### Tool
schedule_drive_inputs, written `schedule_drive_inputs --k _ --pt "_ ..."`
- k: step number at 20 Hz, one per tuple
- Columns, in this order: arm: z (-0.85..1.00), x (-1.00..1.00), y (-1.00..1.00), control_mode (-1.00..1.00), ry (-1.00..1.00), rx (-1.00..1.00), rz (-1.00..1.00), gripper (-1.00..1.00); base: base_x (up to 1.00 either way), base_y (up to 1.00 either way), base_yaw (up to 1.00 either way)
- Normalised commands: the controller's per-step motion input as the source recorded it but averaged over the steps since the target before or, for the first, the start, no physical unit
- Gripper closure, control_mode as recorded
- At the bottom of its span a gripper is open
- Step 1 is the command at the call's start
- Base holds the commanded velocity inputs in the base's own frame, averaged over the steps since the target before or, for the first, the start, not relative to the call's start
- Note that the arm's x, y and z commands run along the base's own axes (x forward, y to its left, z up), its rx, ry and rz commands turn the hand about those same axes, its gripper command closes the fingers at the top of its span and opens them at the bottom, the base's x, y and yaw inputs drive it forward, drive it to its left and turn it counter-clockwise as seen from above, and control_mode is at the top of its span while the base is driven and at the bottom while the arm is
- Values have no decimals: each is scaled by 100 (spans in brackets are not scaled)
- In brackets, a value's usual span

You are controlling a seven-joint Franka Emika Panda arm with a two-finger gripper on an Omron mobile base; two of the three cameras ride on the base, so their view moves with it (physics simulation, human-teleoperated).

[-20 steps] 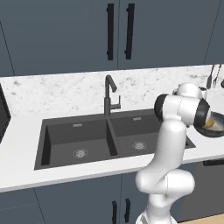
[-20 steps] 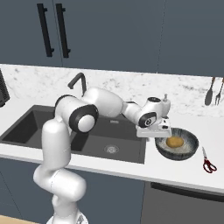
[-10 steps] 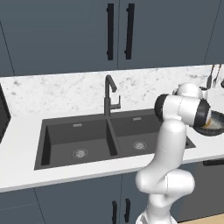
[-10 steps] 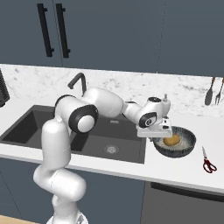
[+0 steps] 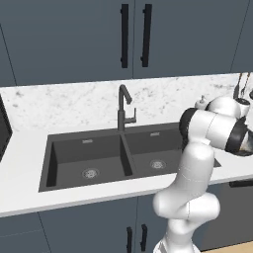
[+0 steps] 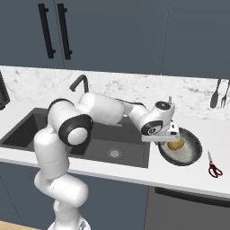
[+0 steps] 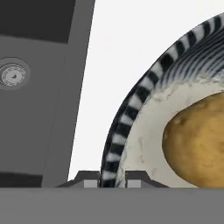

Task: Pick the potato from the sink and place it in the bowl. Then pick the bowl and place it in the microwave. Then close the microwave door and press the start button.

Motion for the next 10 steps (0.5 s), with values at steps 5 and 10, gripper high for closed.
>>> schedule_drive_inputs --k 5,10 --pt "30 -61 0 -100 -18 0 20 100 0 0 0" --pt "14 -58 7 -100 -7 -13 26 100 0 0 0"
